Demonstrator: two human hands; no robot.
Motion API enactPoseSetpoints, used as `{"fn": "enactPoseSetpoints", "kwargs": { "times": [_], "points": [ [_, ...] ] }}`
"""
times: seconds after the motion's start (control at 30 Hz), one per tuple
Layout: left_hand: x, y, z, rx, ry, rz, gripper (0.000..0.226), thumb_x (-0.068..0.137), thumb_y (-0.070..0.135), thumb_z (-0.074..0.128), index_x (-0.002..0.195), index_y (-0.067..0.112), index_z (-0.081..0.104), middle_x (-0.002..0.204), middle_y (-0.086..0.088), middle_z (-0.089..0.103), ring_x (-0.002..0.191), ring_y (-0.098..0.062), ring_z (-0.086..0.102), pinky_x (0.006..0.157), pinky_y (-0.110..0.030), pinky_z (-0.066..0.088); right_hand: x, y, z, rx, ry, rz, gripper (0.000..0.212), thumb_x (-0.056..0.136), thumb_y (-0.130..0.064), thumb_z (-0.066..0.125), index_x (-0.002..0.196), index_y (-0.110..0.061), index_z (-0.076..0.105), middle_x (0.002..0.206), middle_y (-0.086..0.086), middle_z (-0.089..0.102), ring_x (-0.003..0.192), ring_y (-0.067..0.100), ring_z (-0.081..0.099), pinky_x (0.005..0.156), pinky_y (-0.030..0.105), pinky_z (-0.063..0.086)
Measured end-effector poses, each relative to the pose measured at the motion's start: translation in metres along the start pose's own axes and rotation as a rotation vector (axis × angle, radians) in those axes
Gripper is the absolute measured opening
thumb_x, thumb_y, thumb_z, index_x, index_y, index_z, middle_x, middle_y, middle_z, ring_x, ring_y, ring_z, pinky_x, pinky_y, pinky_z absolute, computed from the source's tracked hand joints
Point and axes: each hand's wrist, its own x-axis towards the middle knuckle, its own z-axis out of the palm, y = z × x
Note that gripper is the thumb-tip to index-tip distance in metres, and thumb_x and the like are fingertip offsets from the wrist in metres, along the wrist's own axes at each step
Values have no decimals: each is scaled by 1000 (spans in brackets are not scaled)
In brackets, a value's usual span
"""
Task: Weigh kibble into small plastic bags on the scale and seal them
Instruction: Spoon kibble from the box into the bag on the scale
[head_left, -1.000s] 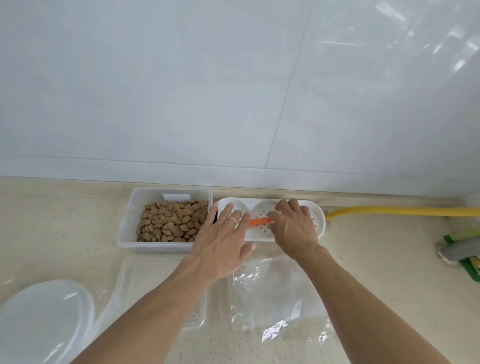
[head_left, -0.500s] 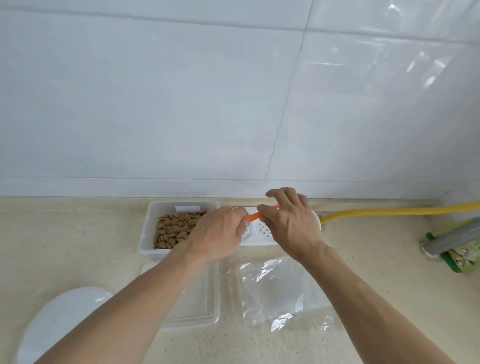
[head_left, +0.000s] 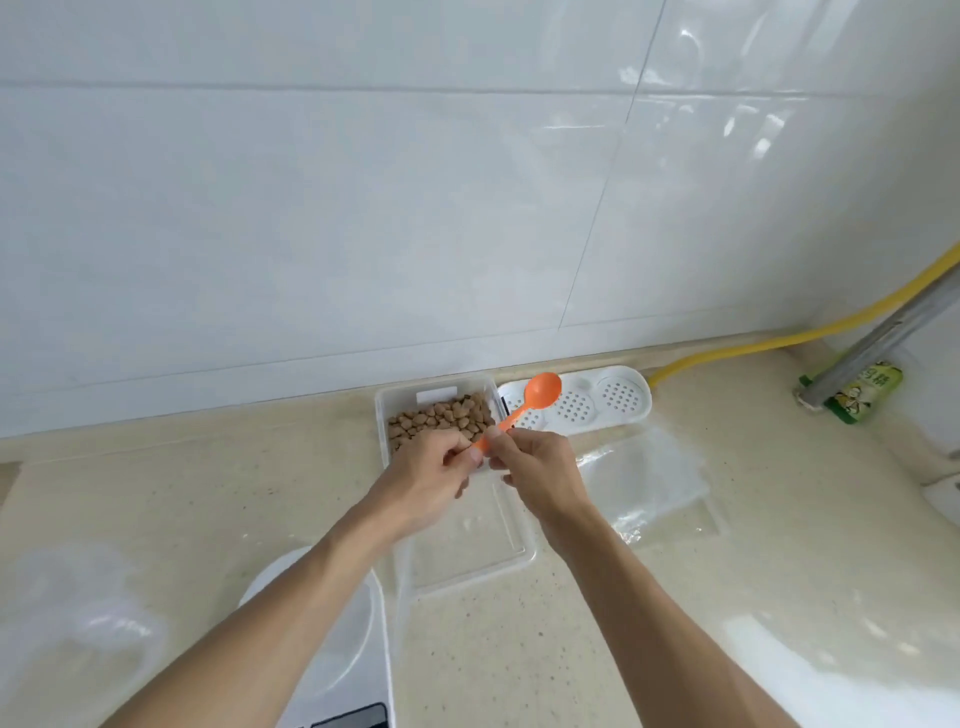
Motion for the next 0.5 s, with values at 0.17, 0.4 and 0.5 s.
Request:
{"fn": "enactPoseSetpoints", "kwargs": {
  "times": [0.17,0.4,0.5],
  "points": [
    [-36,-38,-27,245,14,53,24,95,36,54,86,21,69,70,9,62,66,-10,56,64,-32,46,-33,-6,38,320,50,95,15,99,-12,51,100,-1,61,85,17,74,76,26,72,76,41,58],
    [-67,-100,-51,557,46,94,36,97,21,46,132,15,56,125,-6,59,117,-24,51,93,-41,46,-62,46,65,-101,93,210,20,93,-7,52,108,-20,59,86,8,59,68,16,53,59,28,48],
    [-68,-114,-54,653,11,108,41,97,23,46,137,14,51,131,-9,55,121,-27,48,96,-41,43,-74,63,78,-117,118,285,21,88,-21,66,107,-18,60,86,1,61,71,14,57,66,29,50]
  ]
}}
